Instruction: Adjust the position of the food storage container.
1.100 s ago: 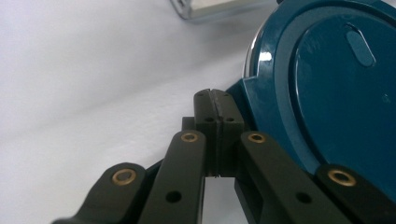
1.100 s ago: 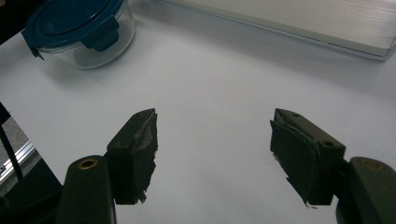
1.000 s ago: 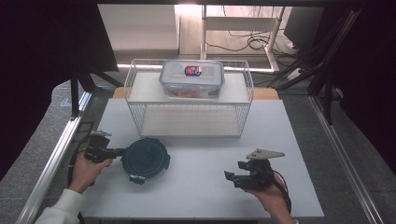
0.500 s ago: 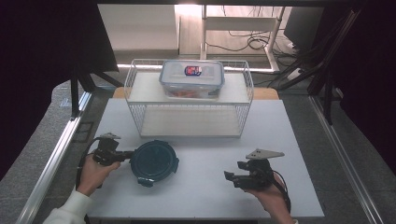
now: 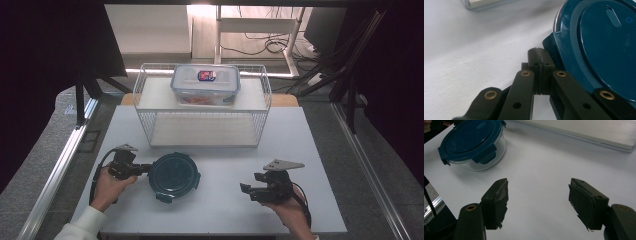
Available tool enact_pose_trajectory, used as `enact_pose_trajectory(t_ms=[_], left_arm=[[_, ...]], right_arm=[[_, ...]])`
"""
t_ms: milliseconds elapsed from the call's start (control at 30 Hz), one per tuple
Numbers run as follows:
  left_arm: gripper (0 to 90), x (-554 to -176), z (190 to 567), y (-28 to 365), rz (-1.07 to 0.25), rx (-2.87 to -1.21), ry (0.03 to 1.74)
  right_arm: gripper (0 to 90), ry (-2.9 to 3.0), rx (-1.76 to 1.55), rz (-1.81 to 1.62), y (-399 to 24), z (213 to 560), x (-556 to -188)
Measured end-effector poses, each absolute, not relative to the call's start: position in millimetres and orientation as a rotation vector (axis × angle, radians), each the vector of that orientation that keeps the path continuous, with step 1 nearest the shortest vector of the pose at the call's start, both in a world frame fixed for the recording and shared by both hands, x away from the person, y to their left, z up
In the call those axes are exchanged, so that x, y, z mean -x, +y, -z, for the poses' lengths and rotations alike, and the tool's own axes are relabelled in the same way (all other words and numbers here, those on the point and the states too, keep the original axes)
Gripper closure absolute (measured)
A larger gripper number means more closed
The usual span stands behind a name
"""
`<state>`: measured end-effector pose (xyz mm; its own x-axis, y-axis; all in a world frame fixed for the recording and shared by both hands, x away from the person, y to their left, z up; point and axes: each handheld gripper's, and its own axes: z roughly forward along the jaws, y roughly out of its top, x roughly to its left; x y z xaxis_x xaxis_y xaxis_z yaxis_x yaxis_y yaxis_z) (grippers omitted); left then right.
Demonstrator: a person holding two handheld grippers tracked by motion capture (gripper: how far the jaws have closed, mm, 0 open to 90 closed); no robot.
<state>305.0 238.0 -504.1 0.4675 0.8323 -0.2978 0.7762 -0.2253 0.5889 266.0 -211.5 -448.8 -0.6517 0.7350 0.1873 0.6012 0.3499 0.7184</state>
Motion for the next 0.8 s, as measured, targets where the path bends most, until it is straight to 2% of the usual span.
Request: enact_pose_trajectory(t_ms=[800], left_arm=[[90.0,-295,506,201,-0.071,-1.997,1.329]], right_arm=[[31.4,2.436,-1.221,-1.191,-212,448,-266]])
